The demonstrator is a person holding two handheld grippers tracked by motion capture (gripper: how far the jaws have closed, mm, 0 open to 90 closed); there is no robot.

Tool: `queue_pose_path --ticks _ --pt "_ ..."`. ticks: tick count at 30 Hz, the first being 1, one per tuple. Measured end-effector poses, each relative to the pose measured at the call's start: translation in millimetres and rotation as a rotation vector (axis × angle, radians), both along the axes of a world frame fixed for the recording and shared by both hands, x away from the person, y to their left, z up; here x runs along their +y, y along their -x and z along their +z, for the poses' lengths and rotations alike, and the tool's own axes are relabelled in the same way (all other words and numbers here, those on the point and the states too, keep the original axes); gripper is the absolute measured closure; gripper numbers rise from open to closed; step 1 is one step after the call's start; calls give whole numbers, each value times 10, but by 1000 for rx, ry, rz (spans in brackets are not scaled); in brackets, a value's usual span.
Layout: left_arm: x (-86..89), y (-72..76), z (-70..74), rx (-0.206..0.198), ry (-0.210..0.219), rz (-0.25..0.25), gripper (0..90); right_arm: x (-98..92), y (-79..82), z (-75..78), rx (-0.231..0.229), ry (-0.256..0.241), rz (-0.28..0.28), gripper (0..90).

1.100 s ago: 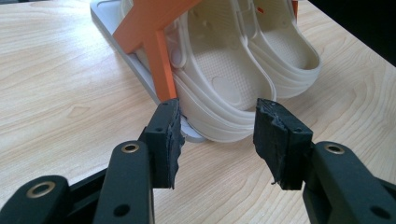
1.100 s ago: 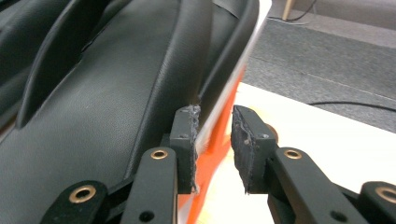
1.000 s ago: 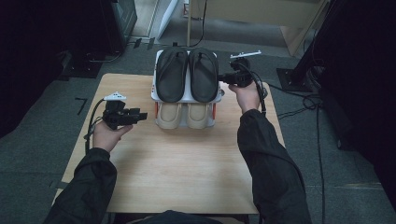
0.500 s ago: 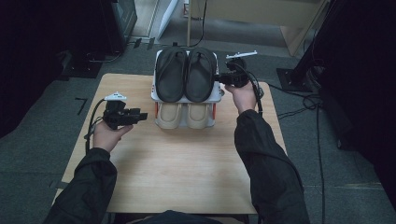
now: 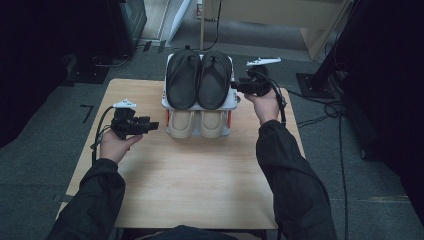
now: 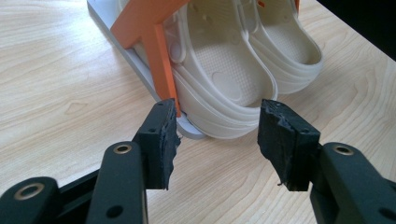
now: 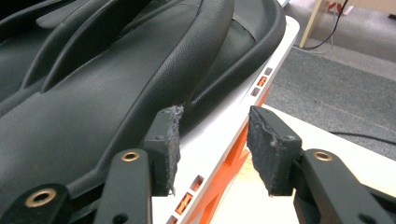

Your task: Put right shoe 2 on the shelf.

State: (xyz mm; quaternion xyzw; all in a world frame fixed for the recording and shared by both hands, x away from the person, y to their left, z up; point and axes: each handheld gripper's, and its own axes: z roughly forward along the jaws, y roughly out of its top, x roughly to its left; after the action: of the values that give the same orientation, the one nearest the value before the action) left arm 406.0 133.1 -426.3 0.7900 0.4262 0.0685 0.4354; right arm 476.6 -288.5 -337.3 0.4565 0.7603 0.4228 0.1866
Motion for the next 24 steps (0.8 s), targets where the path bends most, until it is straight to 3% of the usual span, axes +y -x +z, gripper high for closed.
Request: queue_pose_path --ticks 3,6,13,24 --pt "-4 -2 -10 3 -2 -2 462 -23 12 1 10 1 4 514" --pt "-8 -5 -27 12 -13 -7 447 -87 70 -14 -10 -18 7 504" --pt "-44 -8 -60 24 -28 -16 429 -169 170 -64 -20 -7 21 476" --pt "-65 7 -94 27 -25 -30 418 -286 420 -271 -36 -22 40 447"
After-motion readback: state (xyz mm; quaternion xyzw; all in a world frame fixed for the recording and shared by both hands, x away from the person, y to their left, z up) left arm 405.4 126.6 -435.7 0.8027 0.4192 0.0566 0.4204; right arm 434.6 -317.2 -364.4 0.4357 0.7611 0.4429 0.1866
